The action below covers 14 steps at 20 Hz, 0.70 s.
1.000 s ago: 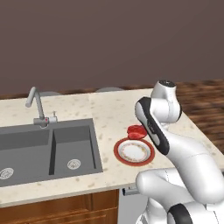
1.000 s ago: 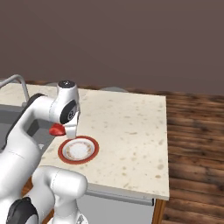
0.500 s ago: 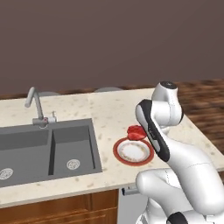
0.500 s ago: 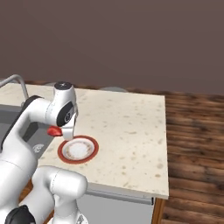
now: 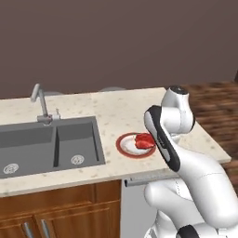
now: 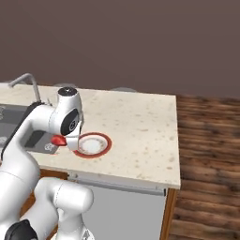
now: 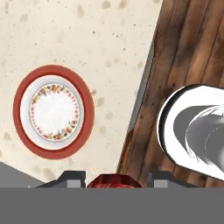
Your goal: Pick up the knife from the drawer and place it on the cutting board. Then place the meat from the plate to the cutting board.
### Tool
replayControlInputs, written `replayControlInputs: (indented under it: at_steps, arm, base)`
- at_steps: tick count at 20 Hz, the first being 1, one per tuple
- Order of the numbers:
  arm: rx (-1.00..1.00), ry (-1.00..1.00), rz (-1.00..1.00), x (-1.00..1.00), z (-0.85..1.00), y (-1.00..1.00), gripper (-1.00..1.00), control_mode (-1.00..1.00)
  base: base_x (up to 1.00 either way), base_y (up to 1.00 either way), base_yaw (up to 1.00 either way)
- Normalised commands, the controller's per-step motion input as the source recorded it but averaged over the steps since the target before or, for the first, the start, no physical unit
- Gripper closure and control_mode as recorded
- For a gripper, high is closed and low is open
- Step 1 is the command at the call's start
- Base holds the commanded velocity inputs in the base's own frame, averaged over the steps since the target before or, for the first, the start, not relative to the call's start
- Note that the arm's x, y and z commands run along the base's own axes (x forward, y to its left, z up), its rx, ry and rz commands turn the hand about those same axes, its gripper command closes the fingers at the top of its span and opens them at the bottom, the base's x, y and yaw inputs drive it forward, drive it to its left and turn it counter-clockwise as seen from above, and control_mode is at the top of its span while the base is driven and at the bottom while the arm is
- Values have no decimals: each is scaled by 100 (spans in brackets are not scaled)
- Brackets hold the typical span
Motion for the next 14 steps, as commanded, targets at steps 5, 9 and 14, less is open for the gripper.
replayControlInputs:
  at_steps: [5, 9, 14]
  arm:
    - [0, 0, 0, 0, 0, 0, 100, 100]
    - [0, 0, 0, 0, 0, 0, 100, 100]
    - [0, 0, 0, 0, 0, 0, 100, 100]
  base:
    - [-100, 17, -3]
    - [-100, 39, -2]
    - [-99, 84, 0]
